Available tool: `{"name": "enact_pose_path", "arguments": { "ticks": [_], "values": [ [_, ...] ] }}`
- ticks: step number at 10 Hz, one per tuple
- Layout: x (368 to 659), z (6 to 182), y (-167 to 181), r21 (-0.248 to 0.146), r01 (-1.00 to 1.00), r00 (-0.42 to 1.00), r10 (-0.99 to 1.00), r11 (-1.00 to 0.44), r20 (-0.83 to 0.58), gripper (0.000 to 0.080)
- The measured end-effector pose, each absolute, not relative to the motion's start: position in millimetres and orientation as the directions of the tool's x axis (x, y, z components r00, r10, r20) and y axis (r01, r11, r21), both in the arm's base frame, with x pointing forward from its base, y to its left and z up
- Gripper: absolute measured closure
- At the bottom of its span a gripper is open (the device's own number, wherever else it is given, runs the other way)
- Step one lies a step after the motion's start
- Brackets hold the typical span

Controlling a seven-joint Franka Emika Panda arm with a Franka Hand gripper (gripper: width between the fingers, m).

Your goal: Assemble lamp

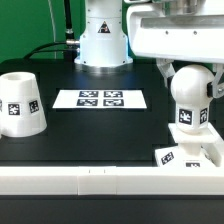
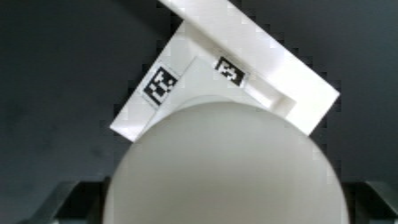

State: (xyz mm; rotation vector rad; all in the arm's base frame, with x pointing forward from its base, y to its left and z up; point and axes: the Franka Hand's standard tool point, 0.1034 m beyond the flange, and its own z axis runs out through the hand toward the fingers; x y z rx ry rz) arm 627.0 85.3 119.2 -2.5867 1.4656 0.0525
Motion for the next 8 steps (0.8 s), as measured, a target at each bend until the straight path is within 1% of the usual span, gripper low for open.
{"name": "enact_pose_path", "arguments": {
  "ticks": [2,3,4,5,6,8],
  "values": [
    [627.1,119.1,85.3,-0.126,-0.869,0.492,-0.862,-0.479,-0.122,0.0219],
    [626.9,118.9,85.8,-0.128,-0.859,0.509,-0.852,-0.495,-0.12,0.0164],
    [626.9,119.0,85.7,-0.133,-0.836,0.547,-0.829,-0.533,-0.114,0.0164],
    [626.6,119.2,85.4,-0.137,-0.811,0.583,-0.805,-0.569,-0.109,0.0113],
    [626.7,119.4,85.8,-0.141,-0.786,0.616,-0.781,-0.602,-0.103,0.0113],
    [626.9,119.6,86.5,-0.159,-0.641,0.766,-0.64,-0.751,-0.069,0.0102]
  ]
}}
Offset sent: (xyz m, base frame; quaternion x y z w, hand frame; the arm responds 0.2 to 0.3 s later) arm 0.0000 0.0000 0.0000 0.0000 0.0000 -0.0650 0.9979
